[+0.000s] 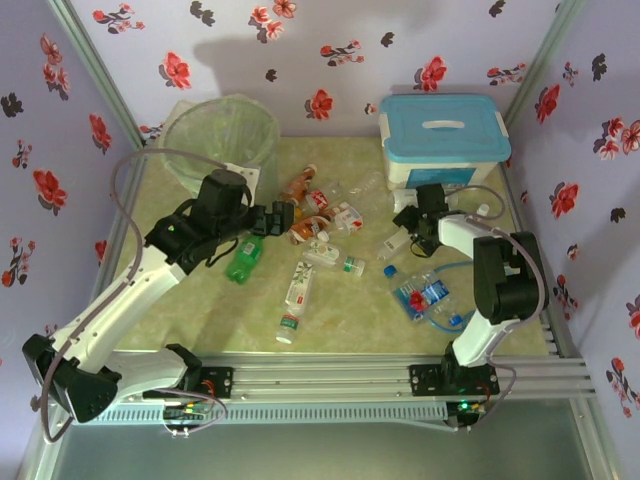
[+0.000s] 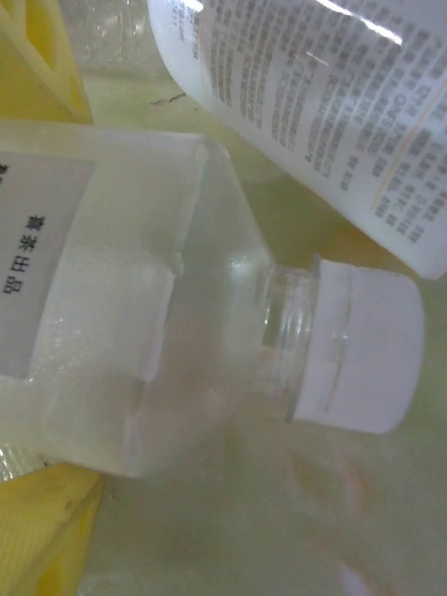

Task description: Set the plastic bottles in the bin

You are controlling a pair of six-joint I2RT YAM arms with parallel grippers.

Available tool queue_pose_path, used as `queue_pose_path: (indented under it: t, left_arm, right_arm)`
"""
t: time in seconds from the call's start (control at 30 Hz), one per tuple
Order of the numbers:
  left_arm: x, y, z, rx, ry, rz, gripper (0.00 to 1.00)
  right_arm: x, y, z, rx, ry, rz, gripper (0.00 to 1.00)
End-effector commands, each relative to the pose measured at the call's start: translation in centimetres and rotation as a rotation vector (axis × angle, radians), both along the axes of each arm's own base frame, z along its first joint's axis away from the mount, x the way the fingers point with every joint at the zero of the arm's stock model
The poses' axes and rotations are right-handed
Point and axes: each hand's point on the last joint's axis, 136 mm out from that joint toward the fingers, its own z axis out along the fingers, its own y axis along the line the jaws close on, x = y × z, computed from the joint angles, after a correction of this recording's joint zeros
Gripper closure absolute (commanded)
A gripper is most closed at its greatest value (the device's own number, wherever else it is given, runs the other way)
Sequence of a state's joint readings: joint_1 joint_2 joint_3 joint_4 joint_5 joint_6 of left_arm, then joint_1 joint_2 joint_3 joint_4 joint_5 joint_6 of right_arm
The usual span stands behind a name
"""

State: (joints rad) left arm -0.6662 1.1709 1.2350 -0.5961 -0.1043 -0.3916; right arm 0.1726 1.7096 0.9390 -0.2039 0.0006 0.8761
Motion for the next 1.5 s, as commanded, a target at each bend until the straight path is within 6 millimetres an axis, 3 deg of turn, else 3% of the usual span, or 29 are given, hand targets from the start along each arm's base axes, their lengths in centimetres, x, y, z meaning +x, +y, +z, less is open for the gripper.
queue_pose_path:
  t: [0.0,0.3,0.4,0.7,0.93,1.23,1.47]
  left_arm:
    - [0.0,-0.4,1.1,-0.033,-0.029,0.001,0.0]
    - [0.2,-0.6,0.6,-0.029,-0.024,0.0,0.0]
    - [0.3,-0.7,0.7,-0.028,-0.024,-0.002,0.0]
    - [0.4,-2.4,2.0,-0.06,-0.029,-0.065,0.0]
    - [-0.4,-7.5,2.7,-0.133,-0.011,-0.24,0.0]
    - [-1.7,-15.1,1.8,-0.292,0.071,-0.444,0.0]
    - [-0.8,-16.9,-1.0,-0.231,0.149,-0.444,0.0]
  right_arm:
    - [1.1,0.2,0.8,-0.009,-0.041,-0.02,0.18]
    - [0.7,-0.3,1.9,-0.031,-0.066,-0.023,0.36]
    - [0.5,-0.4,2.1,-0.03,-0.07,-0.024,0.38]
    - [-0.5,0.0,7.1,0.018,-0.192,-0.008,0.43]
    - [-0.4,4.4,14.3,0.28,-0.538,0.12,0.43]
    - [-0.6,9.8,21.4,0.512,-0.752,0.308,0.44]
    - [-0.9,12.5,23.0,0.657,-0.796,0.398,0.44]
